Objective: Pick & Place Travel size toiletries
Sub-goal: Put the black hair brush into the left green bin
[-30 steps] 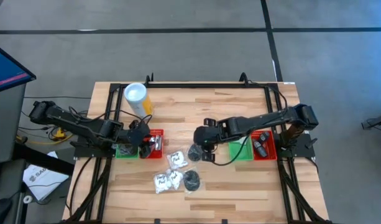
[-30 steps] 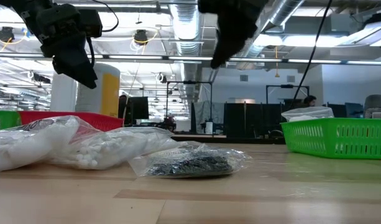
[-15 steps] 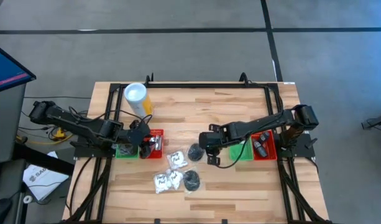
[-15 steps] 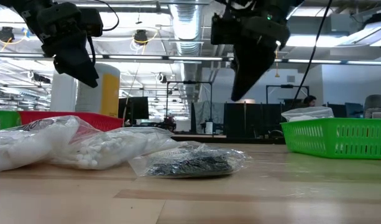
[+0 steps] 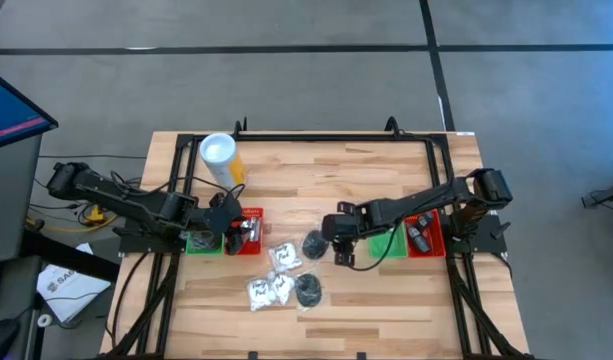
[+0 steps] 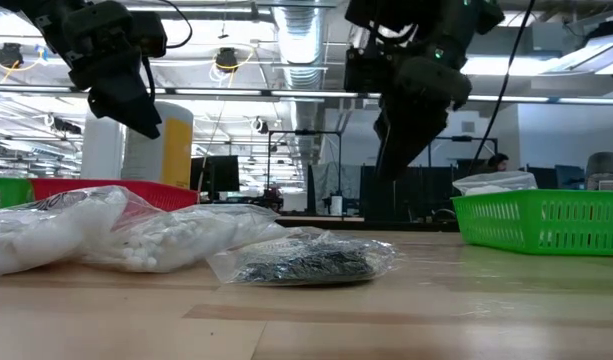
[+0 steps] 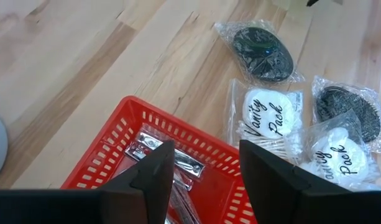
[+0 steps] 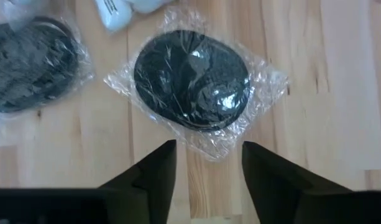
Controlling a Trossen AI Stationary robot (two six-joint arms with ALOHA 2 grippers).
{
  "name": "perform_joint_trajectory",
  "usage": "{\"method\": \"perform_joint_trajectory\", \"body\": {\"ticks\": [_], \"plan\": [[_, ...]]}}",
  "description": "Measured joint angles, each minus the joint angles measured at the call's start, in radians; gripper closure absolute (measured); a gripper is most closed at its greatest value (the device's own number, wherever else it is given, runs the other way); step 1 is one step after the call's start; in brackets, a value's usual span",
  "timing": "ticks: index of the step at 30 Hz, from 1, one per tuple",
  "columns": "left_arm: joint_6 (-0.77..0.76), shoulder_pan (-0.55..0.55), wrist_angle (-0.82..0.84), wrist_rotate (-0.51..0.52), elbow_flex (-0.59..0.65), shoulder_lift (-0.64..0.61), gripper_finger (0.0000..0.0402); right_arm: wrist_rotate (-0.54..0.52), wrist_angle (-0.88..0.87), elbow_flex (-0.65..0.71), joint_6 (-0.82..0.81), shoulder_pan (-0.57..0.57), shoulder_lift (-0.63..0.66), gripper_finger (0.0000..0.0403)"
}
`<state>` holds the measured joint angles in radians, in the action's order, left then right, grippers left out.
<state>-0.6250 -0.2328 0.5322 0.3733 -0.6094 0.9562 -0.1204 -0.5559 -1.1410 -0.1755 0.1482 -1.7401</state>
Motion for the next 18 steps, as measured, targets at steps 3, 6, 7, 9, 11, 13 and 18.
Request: {"method": "perform_joint_trajectory", "body": {"ticks": [3,6,7,9,11,13,18], "plan": [[0.0,0.0,-0.003,0.0,0.0,0.0,0.0231,-0.002,0.015,0.015,0.011,-0.001,0.0,0.0213],[0.0,0.0,-0.003,0.0,0.0,0.0,0.0231,-0.005,0.021,0.017,0.017,0.001,0.0,0.0206],[0.0,0.0,-0.004,0.0,0.0,0.0,0.0231,-0.005,0.022,0.017,0.017,0.001,0.0,0.0205],[0.0,0.0,-0.005,0.0,0.0,0.0,0.0231,-0.006,0.038,0.015,0.017,0.001,-0.015,0.0205],[0.0,0.0,-0.009,0.0,0.0,0.0,0.0231,-0.007,0.05,0.017,0.018,-0.005,-0.046,0.0206],[0.0,0.0,-0.016,0.0,0.0,0.0,0.0231,-0.006,0.043,0.019,0.017,-0.007,-0.07,0.0208],[0.019,0.0,-0.027,-0.003,0.0,0.0,0.0231,-0.004,0.04,0.015,0.025,-0.007,-0.138,0.0211]]}}
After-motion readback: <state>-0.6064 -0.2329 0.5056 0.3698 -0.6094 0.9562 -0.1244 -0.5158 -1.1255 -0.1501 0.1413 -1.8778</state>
